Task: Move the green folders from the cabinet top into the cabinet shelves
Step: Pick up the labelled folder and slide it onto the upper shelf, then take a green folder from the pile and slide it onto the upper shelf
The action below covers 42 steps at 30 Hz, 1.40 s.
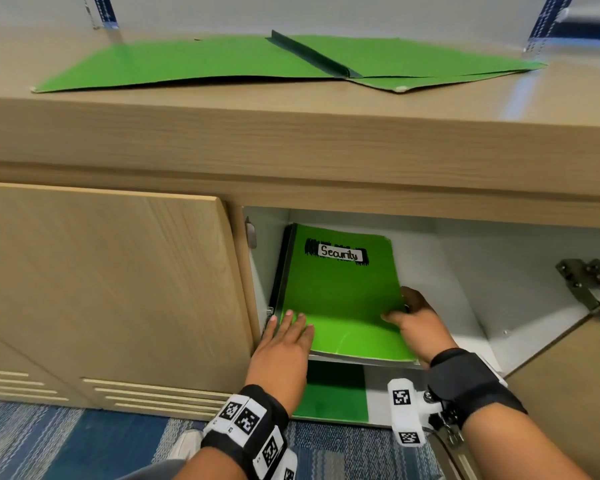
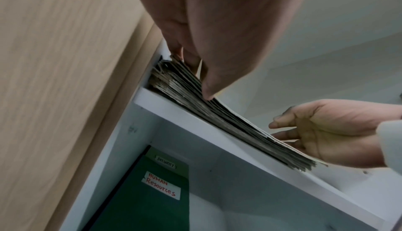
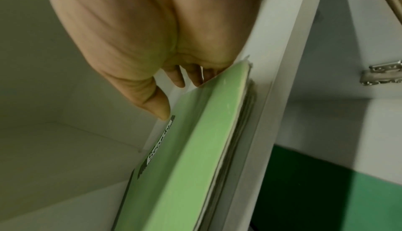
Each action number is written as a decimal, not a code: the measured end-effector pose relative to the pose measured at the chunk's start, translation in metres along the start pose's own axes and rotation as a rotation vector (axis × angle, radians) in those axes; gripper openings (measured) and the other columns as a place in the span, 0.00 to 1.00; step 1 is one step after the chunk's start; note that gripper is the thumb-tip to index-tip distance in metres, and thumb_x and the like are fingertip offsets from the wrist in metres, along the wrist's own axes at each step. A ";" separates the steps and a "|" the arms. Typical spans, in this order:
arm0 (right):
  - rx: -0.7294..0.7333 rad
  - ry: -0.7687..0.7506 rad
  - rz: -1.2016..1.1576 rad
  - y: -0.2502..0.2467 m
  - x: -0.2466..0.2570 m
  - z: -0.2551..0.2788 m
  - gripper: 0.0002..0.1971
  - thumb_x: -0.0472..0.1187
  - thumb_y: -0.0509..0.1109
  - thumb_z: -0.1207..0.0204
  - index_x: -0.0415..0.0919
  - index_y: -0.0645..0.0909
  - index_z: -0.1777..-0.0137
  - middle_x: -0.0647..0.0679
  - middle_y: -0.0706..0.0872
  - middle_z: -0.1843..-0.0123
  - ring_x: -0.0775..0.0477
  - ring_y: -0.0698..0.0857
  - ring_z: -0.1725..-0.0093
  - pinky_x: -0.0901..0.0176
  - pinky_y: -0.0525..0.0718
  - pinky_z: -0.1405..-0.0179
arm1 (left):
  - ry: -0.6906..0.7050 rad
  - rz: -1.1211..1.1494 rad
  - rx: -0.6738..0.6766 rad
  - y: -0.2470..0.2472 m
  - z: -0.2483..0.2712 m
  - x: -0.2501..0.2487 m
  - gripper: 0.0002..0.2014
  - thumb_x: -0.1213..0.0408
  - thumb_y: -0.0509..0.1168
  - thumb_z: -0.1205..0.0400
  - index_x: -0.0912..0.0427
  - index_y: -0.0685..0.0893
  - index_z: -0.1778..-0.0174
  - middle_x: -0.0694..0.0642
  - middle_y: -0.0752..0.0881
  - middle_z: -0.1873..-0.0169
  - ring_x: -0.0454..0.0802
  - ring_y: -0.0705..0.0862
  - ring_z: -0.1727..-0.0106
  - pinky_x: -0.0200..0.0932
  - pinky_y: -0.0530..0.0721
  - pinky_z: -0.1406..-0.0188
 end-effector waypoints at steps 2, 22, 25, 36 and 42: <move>-0.008 0.013 -0.015 0.004 0.002 0.000 0.32 0.28 0.77 0.32 0.40 0.73 0.27 0.44 0.86 0.40 0.43 0.85 0.44 0.59 0.78 0.49 | 0.005 0.001 -0.026 -0.001 0.001 0.003 0.35 0.77 0.55 0.21 0.58 0.56 0.17 0.57 0.53 0.15 0.55 0.46 0.15 0.48 0.32 0.21; -0.133 -0.204 0.100 -0.008 0.078 0.050 0.21 0.39 0.75 0.26 0.42 0.78 0.32 0.48 0.83 0.54 0.59 0.85 0.64 0.65 0.79 0.65 | 0.033 0.216 -0.202 -0.027 0.013 0.004 0.30 0.53 0.55 0.14 0.55 0.57 0.17 0.50 0.58 0.17 0.45 0.49 0.15 0.37 0.36 0.20; -0.129 -0.353 0.054 -0.013 0.115 0.079 0.10 0.38 0.73 0.25 0.50 0.82 0.46 0.50 0.88 0.50 0.55 0.86 0.54 0.67 0.79 0.58 | 0.058 0.290 -0.254 -0.057 0.017 -0.001 0.28 0.55 0.57 0.15 0.54 0.61 0.18 0.49 0.62 0.18 0.42 0.52 0.16 0.34 0.39 0.20; -0.041 -0.769 0.043 -0.057 0.281 0.209 0.06 0.37 0.70 0.22 0.50 0.86 0.56 0.55 0.88 0.64 0.55 0.86 0.60 0.66 0.82 0.59 | 0.293 0.316 -0.682 -0.250 0.042 -0.049 0.16 0.56 0.59 0.18 0.51 0.80 0.35 0.47 0.81 0.42 0.46 0.79 0.40 0.47 0.81 0.41; -0.088 -0.800 0.062 -0.080 0.324 0.206 0.06 0.36 0.70 0.23 0.49 0.84 0.55 0.55 0.87 0.61 0.61 0.83 0.60 0.72 0.78 0.59 | 0.268 0.190 -0.710 -0.321 0.031 -0.068 0.18 0.53 0.60 0.20 0.50 0.78 0.34 0.48 0.78 0.44 0.47 0.75 0.41 0.47 0.77 0.42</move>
Point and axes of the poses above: each hand's wrist, its own z-axis away from the middle knuckle, its own y-axis out of the palm, x = y × z, the point moved 5 cm from there along -z, towards the middle knuckle
